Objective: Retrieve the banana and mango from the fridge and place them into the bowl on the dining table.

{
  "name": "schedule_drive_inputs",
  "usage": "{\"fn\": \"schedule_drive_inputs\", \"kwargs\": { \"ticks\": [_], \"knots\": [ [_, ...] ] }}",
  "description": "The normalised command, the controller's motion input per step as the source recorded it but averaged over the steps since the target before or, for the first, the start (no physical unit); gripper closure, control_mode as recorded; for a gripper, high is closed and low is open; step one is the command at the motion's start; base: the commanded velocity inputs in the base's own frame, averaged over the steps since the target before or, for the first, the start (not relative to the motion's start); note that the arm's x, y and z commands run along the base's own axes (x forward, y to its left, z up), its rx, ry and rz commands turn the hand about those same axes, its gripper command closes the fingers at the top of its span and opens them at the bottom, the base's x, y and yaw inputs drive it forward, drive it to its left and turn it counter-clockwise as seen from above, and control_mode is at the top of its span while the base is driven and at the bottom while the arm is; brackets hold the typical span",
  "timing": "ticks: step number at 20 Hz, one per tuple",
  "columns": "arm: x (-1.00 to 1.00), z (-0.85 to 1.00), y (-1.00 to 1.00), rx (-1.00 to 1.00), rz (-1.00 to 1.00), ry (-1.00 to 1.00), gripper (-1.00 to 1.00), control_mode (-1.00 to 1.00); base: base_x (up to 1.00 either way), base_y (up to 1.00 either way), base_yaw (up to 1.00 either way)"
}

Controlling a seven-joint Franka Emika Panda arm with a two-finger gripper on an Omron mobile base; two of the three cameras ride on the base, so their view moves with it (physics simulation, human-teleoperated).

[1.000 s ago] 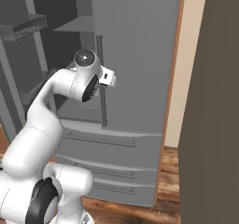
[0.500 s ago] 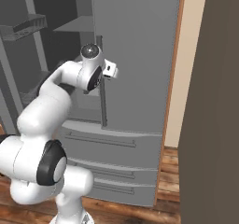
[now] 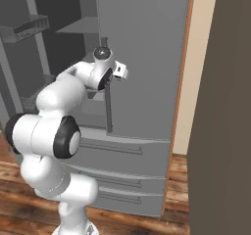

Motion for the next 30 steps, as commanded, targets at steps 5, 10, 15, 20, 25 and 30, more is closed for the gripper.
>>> {"fn": "schedule_drive_inputs", "kwargs": {
  "ticks": [5,10,15,20,25,30],
  "knots": [
    [0.81,-0.24,0.00,0.00,0.00,0.00,-1.00,-1.00,0.00,0.00,0.00],
    [0.82,-0.32,0.00,0.00,0.02,0.00,-1.00,-1.00,0.00,0.00,0.00],
    [0.60,-0.52,0.07,0.00,0.01,-0.07,-1.00,-1.00,0.00,0.00,0.00],
    [0.05,-0.90,0.36,-0.14,0.00,-0.51,-1.00,-1.00,0.00,0.00,0.00],
    [-0.01,-1.00,0.62,-0.30,0.00,-0.82,-1.00,-1.00,0.00,0.00,0.00],
    [-0.23,-0.82,0.76,-0.39,0.00,-0.94,-1.00,-1.00,0.00,0.00,0.00]
  ]
}}
